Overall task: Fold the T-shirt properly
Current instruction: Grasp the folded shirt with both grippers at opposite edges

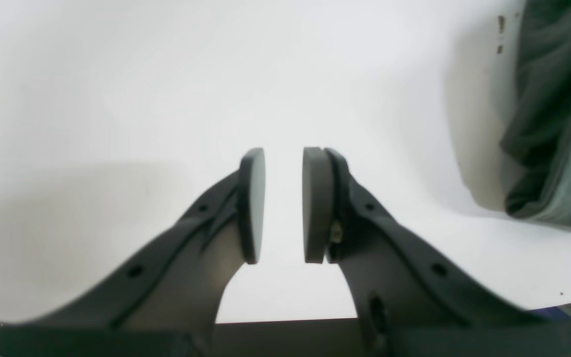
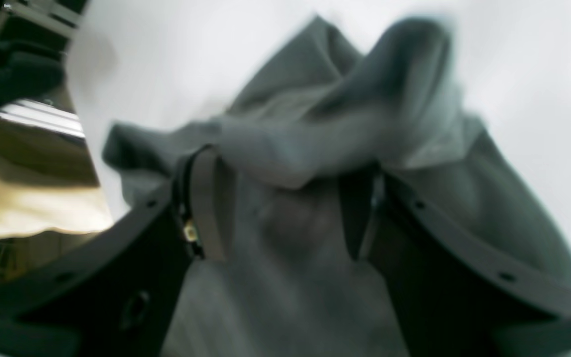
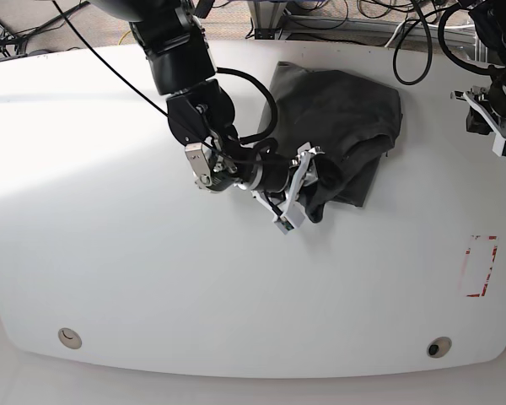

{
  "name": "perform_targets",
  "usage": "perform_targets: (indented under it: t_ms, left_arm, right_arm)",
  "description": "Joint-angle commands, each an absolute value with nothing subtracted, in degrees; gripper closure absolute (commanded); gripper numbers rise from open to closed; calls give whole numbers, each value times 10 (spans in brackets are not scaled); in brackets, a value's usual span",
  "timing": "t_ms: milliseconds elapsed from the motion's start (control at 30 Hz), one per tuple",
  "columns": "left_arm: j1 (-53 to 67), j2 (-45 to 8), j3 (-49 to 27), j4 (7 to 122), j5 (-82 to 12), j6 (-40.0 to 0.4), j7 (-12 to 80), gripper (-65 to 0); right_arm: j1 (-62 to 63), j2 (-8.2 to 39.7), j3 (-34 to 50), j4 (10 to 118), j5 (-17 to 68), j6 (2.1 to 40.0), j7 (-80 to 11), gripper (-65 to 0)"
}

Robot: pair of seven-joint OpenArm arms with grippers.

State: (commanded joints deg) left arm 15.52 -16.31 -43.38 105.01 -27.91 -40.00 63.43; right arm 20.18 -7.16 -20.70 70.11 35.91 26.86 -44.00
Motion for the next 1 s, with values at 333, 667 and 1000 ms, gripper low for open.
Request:
perform_targets:
  t_ms: [333, 667, 1000]
  left_arm:
    - [156, -160, -401, 1112, -279, -400, 634, -114]
    - [152, -116, -260, 1127, -279, -400, 634, -114]
    - [148, -65, -162, 1098, -278, -400, 634, -114]
  right_arm:
    - [250, -57, -250, 693, 366, 268, -401, -300]
    - [144, 74, -249, 909, 366, 265, -432, -298]
    - [92, 138, -248, 875, 358, 265, -415, -103]
